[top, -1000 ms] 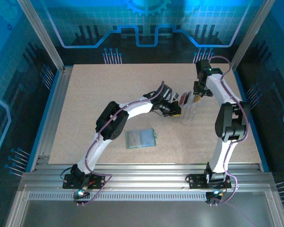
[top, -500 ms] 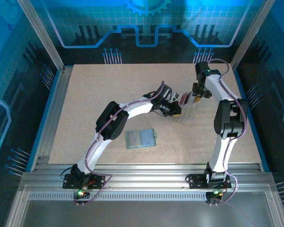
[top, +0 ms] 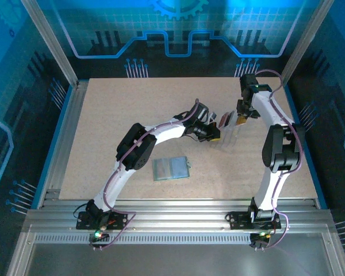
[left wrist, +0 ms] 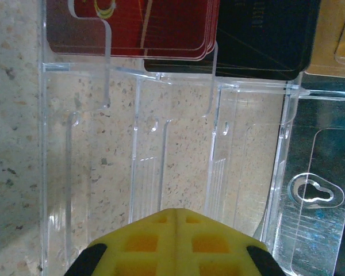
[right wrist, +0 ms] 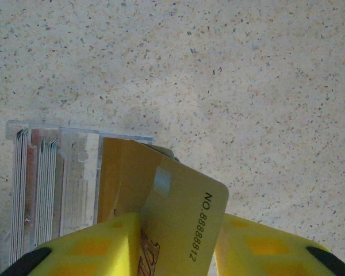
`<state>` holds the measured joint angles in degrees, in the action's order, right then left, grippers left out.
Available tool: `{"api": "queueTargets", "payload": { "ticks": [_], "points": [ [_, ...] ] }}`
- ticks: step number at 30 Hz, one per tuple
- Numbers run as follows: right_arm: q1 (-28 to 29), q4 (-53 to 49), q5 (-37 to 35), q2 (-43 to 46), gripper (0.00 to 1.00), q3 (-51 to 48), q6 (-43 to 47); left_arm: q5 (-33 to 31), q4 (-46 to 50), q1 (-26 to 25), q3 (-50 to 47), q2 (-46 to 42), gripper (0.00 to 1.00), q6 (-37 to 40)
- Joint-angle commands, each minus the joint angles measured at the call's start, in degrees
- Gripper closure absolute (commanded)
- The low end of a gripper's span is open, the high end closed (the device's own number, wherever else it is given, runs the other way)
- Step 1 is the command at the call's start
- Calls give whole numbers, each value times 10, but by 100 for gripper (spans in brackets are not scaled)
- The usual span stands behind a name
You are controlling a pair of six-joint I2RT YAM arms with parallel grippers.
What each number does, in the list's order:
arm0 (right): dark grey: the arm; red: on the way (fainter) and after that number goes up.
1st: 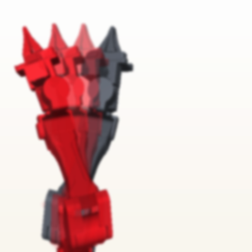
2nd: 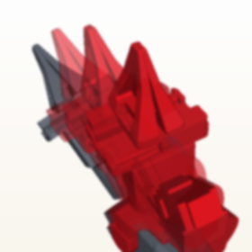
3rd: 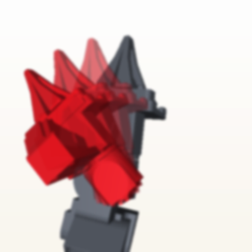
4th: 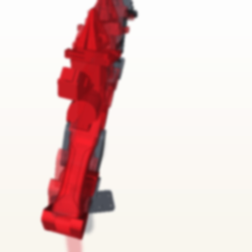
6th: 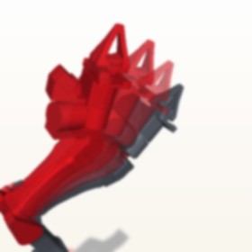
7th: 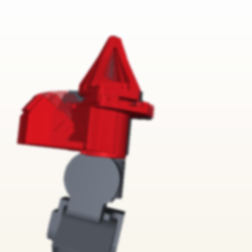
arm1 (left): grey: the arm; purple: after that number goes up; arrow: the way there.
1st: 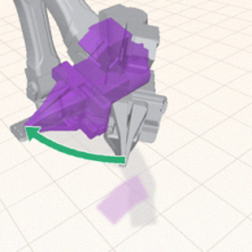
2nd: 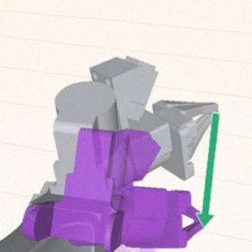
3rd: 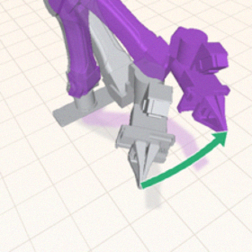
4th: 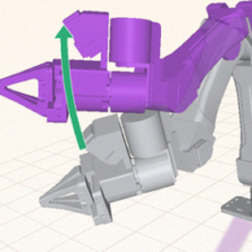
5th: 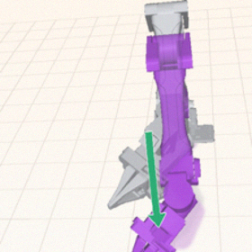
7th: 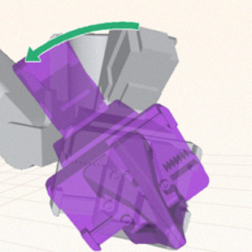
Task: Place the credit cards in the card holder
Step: Pick up the credit card from the storage box.
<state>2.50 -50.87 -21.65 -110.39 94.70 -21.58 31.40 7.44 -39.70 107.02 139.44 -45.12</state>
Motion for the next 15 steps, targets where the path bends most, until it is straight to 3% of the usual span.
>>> {"api": "queueTargets", "payload": {
  "ticks": [1, 15],
  "points": [
    [-10, -21, -14, 18, 66, -4, -2, -59, 56, 14, -27, 46, 98, -3],
    [-4, -29, -13, 20, 70, 11, 2, -57, 52, 15, -33, 46, 97, -5]
  ]
}}
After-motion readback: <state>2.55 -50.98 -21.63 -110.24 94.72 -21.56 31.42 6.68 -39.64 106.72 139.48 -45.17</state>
